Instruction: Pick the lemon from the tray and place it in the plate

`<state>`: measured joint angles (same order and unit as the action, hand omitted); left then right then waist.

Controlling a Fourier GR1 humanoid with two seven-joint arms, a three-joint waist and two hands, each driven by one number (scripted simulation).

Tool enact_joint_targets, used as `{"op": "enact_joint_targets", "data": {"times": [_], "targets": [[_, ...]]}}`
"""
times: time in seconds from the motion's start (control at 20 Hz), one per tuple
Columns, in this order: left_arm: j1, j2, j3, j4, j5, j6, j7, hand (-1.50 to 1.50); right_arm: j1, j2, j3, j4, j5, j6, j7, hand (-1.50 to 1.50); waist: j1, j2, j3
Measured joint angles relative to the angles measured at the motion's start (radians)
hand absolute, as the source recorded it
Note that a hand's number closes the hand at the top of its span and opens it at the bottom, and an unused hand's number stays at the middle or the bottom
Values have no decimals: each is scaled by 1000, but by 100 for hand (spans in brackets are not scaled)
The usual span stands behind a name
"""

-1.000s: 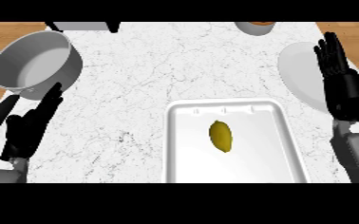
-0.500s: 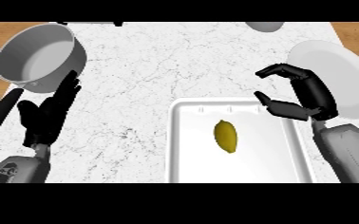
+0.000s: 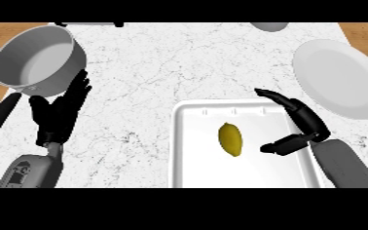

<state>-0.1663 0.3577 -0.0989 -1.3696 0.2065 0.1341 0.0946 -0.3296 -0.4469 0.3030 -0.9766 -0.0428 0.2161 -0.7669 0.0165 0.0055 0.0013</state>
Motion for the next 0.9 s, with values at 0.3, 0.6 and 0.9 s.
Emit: {"op": "enact_joint_targets", "data": {"times": [0.3, 0.6, 0.9], "targets": [[8, -26, 1, -34, -20, 13, 39, 0, -46, -39, 24, 5, 117, 20, 25, -150, -9, -5, -1], [-11, -30, 33, 1, -32, -10, 31, 0, -36, -46, 57, -124, 206, 45, 172, -150, -18, -7, -2], [-4, -35, 43, -14, -44, -17, 41, 0, -34, -43, 122, -193, 327, 57, 306, -150, -16, -7, -2]]}}
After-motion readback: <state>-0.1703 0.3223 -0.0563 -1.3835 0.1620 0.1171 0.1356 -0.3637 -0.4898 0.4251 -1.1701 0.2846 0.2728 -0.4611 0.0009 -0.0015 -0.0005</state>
